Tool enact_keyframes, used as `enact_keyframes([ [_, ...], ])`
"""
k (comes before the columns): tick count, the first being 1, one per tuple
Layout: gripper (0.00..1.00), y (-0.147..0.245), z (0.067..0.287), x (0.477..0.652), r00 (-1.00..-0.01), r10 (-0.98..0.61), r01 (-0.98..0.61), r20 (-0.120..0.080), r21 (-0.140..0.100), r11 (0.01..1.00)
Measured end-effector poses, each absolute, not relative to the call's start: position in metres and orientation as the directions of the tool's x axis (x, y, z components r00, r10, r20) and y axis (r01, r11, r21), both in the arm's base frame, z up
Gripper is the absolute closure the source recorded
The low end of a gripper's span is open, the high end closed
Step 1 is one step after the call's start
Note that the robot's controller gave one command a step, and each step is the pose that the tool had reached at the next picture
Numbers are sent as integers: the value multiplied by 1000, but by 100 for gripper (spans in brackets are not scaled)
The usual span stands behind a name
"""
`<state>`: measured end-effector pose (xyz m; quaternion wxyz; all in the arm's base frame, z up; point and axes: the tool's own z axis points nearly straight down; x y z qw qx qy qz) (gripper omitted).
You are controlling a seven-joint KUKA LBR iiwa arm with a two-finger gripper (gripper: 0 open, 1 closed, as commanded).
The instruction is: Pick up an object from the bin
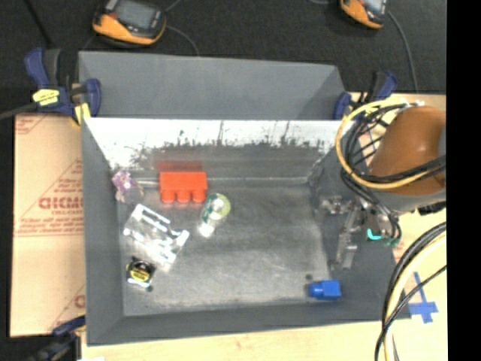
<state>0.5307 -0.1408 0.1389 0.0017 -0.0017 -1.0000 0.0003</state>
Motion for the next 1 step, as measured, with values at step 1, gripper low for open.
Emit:
enact_keyframes([
  [1, 0, -157, 69, 485, -989, -147, -147, 1, 1, 989],
])
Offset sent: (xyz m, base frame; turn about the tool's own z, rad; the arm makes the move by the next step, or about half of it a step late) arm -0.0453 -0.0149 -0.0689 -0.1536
